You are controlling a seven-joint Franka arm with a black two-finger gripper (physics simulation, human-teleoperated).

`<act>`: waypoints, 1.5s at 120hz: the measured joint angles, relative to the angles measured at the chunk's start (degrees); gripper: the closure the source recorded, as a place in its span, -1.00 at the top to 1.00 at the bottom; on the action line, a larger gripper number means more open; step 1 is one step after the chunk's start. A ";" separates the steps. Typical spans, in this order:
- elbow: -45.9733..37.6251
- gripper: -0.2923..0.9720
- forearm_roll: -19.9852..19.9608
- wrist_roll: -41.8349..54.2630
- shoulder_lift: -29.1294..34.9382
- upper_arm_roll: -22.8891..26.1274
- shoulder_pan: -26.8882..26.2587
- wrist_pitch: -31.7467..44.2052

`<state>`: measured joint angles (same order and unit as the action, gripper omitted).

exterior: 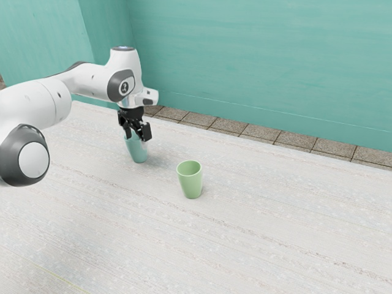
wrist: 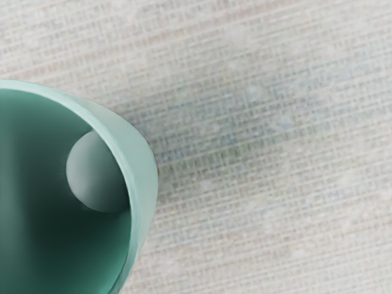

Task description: Place the left cup onto the right cup

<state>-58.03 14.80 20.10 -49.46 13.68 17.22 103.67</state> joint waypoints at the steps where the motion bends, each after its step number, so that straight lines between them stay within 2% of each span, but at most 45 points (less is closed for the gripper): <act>1: 0.01 0.49 0.05 0.00 -0.03 0.05 0.03 0.00; 92: 0.85 0.40 2.39 0.30 -1.77 1.76 0.75 1.65; 120: 1.66 0.38 4.36 0.53 -3.04 3.57 1.37 2.10; 180: 1.76 0.19 4.87 0.84 -3.29 3.55 1.52 2.32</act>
<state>-56.27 19.68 20.94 -52.75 17.22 18.74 105.99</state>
